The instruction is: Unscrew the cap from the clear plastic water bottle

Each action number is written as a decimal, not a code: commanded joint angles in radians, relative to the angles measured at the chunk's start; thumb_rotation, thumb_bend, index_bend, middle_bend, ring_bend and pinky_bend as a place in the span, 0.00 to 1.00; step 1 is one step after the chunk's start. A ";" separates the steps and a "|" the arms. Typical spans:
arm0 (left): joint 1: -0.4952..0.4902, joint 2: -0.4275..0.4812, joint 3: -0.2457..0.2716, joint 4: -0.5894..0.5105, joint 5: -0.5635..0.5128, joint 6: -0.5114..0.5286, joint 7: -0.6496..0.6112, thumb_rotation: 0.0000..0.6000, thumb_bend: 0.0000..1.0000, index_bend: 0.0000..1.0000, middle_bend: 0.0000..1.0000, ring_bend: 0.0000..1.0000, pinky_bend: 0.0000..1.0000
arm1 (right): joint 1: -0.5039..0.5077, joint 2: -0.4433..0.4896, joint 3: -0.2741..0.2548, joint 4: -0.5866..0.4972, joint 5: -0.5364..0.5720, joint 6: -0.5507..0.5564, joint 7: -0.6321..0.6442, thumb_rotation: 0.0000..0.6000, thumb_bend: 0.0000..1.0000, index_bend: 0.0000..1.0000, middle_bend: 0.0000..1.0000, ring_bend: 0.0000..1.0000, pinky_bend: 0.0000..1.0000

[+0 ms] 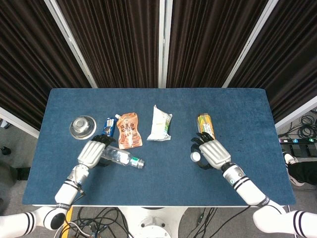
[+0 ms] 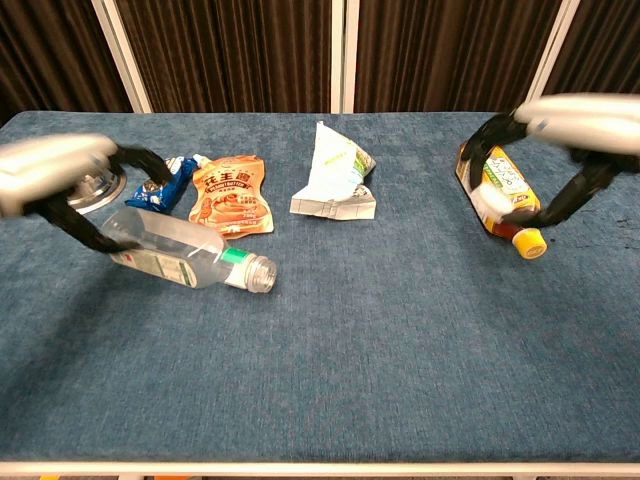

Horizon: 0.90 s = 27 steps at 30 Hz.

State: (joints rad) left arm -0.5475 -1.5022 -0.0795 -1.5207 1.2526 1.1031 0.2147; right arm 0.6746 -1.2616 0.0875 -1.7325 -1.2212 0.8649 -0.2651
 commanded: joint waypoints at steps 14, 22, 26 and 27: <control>0.147 0.202 -0.002 -0.010 0.078 0.182 -0.154 1.00 0.16 0.24 0.21 0.12 0.18 | 0.032 -0.263 -0.030 0.269 0.011 0.060 -0.155 1.00 0.34 0.00 0.00 0.00 0.00; 0.266 0.287 0.034 -0.010 0.086 0.292 -0.204 1.00 0.16 0.26 0.21 0.12 0.18 | -0.211 0.007 -0.069 0.093 -0.119 0.472 -0.091 1.00 0.33 0.00 0.00 0.00 0.00; 0.328 0.320 0.051 -0.024 0.107 0.366 -0.206 1.00 0.16 0.26 0.21 0.12 0.17 | -0.364 0.115 -0.104 0.055 -0.171 0.669 0.028 1.00 0.30 0.00 0.00 0.00 0.00; 0.340 0.327 0.054 -0.032 0.111 0.380 -0.202 1.00 0.16 0.26 0.21 0.12 0.17 | -0.393 0.129 -0.112 0.052 -0.178 0.701 0.052 1.00 0.30 0.00 0.00 0.00 0.00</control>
State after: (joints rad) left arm -0.2317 -1.1950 -0.0370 -1.5391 1.3517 1.4535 0.0120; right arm 0.4176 -1.2406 0.0141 -1.6236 -1.3360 1.4159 -0.3149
